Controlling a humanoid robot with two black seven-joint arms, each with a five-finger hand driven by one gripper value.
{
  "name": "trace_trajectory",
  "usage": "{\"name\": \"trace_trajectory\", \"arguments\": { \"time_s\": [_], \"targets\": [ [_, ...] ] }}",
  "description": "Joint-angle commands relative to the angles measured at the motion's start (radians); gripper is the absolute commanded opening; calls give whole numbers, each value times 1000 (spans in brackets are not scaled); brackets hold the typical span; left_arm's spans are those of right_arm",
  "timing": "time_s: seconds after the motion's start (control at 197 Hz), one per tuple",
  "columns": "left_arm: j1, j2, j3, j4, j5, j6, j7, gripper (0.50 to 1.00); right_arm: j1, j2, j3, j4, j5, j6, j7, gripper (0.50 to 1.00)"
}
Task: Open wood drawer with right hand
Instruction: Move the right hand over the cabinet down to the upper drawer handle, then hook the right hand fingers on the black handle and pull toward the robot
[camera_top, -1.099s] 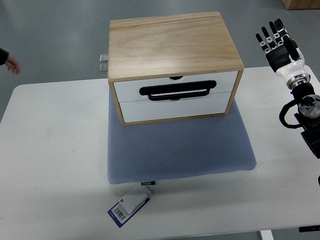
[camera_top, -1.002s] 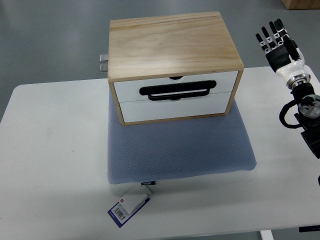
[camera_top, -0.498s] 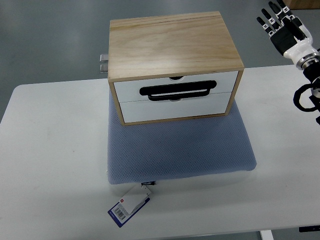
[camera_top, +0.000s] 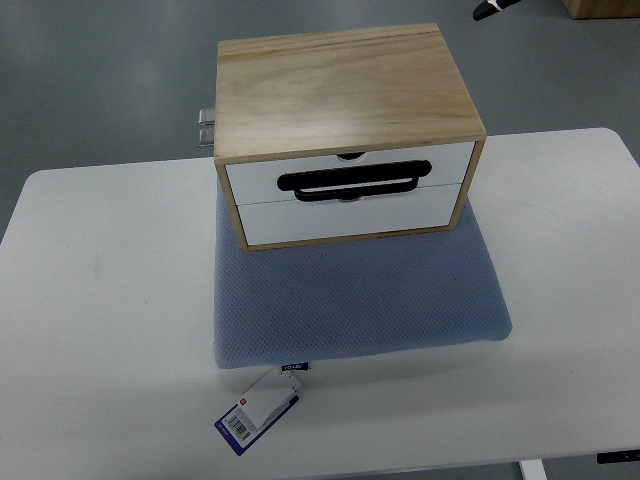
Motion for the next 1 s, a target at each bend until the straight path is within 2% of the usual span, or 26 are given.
{"name": "trace_trajectory", "arguments": {
  "time_s": [0.0,0.117,0.249,0.305,0.31,0.331,0.361,0.473,0.585,0.997],
  "targets": [
    [0,0,0,2,0,0,0,1000,128,10,-73,120,26,1,-112,944],
    [0,0,0,2,0,-3,0,1000,212,41,-161,254,120,1,-218,944],
    [0,0,0,2,0,-3,0,1000,259,87,-263,383,302,1,-219,940],
    [0,0,0,2,0,-3,0,1000,259,87,-263,383,303,1,-219,940],
    [0,0,0,2,0,-3,0,1000,266,120,-297,420,371,1,-219,940],
    [0,0,0,2,-2,-3,0,1000,266,134,-309,429,402,1,-219,940],
    [0,0,0,2,0,-3,0,1000,264,148,-322,437,428,-7,-219,940],
    [0,0,0,5,-2,-3,0,1000,243,216,-357,452,494,-186,-219,940],
    [0,0,1,6,-2,-5,0,1000,212,257,-357,452,504,-271,-219,940],
    [0,0,1,8,-2,-5,0,1000,138,285,-406,449,450,-345,-219,940]
  ]
}}
